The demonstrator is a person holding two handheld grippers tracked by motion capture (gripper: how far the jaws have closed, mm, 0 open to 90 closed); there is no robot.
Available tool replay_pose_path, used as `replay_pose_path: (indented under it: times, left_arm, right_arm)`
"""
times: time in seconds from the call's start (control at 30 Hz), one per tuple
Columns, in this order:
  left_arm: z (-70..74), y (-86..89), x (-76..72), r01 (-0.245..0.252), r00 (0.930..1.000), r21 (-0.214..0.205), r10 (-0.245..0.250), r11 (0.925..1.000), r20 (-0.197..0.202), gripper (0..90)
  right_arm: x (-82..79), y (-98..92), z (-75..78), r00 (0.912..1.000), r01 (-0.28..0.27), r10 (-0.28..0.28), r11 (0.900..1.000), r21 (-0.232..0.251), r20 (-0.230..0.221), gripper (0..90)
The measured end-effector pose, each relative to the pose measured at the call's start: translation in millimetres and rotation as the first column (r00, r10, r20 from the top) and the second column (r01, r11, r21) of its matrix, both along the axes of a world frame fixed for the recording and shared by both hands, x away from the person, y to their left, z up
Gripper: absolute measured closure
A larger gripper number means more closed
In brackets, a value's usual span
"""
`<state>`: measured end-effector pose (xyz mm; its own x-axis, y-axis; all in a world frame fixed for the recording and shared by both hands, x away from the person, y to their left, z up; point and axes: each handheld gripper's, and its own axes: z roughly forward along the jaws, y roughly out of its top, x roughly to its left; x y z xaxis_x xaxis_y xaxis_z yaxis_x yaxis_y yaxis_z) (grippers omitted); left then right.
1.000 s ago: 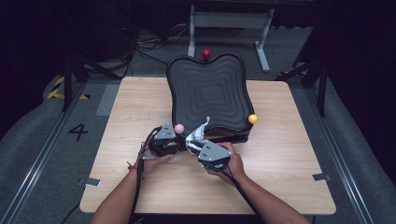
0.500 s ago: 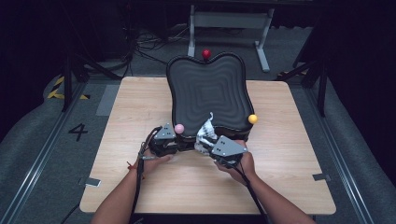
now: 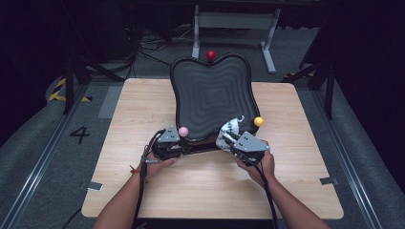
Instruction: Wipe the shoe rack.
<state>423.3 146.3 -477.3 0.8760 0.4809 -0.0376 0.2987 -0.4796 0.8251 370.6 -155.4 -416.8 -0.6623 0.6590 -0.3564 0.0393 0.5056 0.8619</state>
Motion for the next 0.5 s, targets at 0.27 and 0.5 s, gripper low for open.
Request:
replay_pose_path:
  times: [0.27,0.5]
  left_arm:
    - [0.0,-0.1,0.0,0.006,1.0,0.002,-0.006,1.0,0.002,74.4]
    - [0.0,-0.1,0.3,0.011,0.9999,0.001,-0.011,0.9999,0.001,74.4]
  right_arm:
    - [-4.0,-22.3,0.9,0.9995,0.033,-0.033,0.9995,-0.001,0.005,80.9]
    - [-8.8,-35.9,-0.9,0.9985,0.055,-0.055,0.9985,-0.009,0.005,80.9]
